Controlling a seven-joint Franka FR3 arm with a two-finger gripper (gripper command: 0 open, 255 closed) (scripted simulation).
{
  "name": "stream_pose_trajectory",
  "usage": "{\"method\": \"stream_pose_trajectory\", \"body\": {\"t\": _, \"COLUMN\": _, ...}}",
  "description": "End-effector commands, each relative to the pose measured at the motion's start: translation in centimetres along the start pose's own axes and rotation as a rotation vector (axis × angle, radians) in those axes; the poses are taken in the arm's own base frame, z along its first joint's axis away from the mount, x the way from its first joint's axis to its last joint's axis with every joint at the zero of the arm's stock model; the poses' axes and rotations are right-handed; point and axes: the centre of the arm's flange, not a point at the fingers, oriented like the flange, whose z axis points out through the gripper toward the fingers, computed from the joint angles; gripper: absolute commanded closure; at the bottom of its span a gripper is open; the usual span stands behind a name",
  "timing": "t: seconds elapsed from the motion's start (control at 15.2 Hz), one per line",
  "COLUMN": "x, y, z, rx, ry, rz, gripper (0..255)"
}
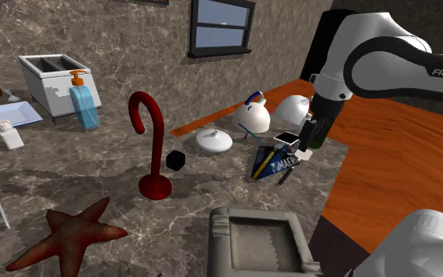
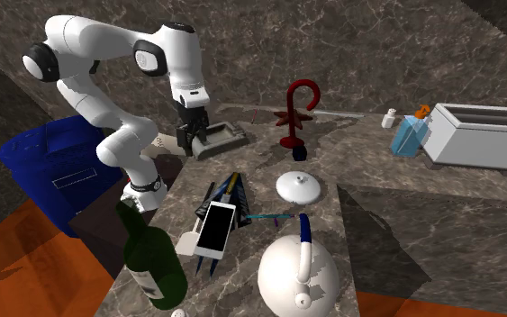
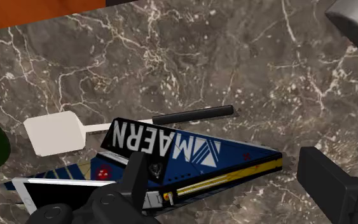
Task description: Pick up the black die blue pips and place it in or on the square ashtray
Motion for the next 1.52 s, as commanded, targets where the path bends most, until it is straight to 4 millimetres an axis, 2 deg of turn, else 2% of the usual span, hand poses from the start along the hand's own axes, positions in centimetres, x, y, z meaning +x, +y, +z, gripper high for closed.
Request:
{"method": "stream_pose_trajectory", "body": {"t": 0.0, "x": 0.0, "y": 0.0, "z": 0.0, "rx": 0.000, "ry": 0.000, "rz": 0.000, "gripper": 0}}
{"method": "stream_pose_trajectory", "body": {"t": 1.45, "x": 20.7, "y": -18.3, "z": 6.7, "rx": 0.057, "ry": 0.000, "rz": 0.091, "gripper": 0}}
